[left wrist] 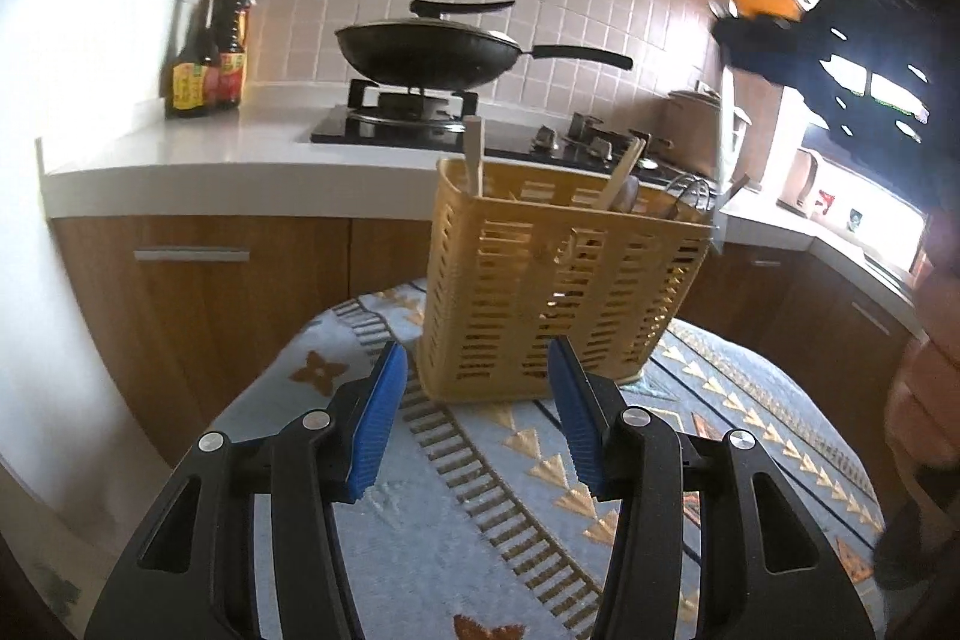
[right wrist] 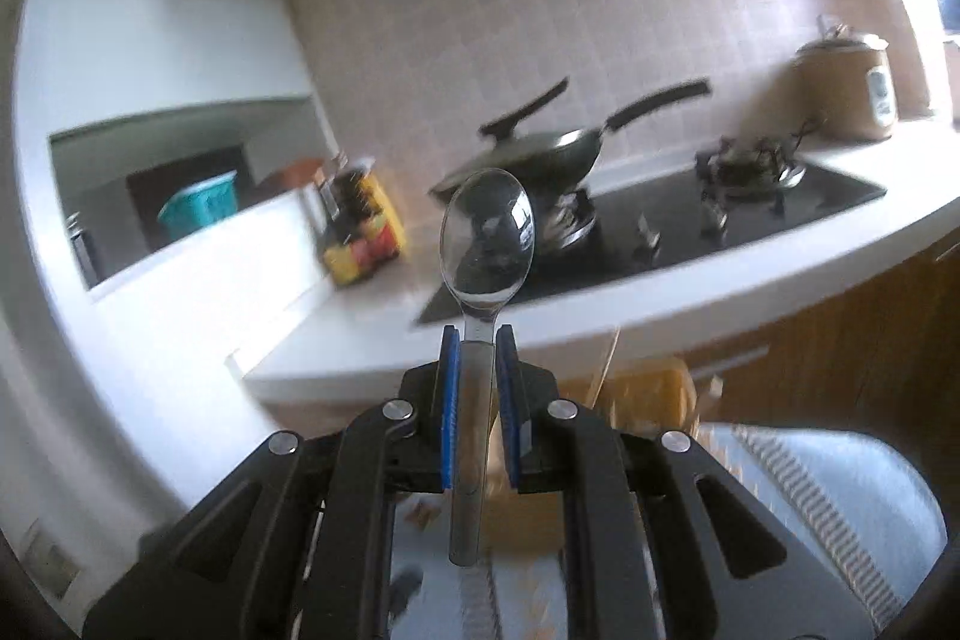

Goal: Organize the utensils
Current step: 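Lift the spoon with the right tool and lower it into the caddy, then open the right tool to release the spoon and withdraw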

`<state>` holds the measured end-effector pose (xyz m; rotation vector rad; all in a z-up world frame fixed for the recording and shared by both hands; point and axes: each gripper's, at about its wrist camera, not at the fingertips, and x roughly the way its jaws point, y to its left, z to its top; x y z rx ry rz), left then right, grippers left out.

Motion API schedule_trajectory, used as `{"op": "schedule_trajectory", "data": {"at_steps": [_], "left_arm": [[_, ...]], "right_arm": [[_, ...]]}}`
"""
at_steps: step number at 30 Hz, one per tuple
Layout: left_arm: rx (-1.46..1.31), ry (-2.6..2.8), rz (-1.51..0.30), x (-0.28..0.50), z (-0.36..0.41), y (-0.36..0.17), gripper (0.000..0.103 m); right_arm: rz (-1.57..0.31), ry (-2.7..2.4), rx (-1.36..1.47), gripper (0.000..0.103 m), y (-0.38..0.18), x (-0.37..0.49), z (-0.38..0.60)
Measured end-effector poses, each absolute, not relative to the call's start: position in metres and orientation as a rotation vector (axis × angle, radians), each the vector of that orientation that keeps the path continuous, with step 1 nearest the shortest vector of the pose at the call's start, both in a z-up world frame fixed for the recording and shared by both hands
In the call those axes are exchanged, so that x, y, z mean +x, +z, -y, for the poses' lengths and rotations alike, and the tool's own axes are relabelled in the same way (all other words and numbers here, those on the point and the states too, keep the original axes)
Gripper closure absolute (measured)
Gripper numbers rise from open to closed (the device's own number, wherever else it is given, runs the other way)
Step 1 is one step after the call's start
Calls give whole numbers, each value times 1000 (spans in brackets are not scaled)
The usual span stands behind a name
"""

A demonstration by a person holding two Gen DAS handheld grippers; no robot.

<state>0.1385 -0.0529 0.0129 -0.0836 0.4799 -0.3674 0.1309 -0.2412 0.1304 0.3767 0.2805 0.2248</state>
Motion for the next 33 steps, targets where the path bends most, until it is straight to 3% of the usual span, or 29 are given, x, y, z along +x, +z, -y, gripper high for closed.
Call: {"op": "schedule_trajectory", "data": {"at_steps": [11, 26, 28, 30, 33], "left_arm": [[-90, -353, -487, 154, 50, -4, 56], [-70, -331, -525, 159, 51, -16, 55], [-77, -335, -529, 159, 50, -17, 55], [-72, -329, -521, 157, 50, -17, 54], [-46, -312, -509, 154, 53, -19, 50]], "right_arm": [[-193, 22, 312, 93, 94, 189, 233], [-204, 37, 241, 92, 61, 186, 217], [-238, 79, 240, 83, 62, 179, 219], [-239, 75, 232, 58, 65, 165, 223], [-232, 77, 226, 55, 70, 139, 234]]}}
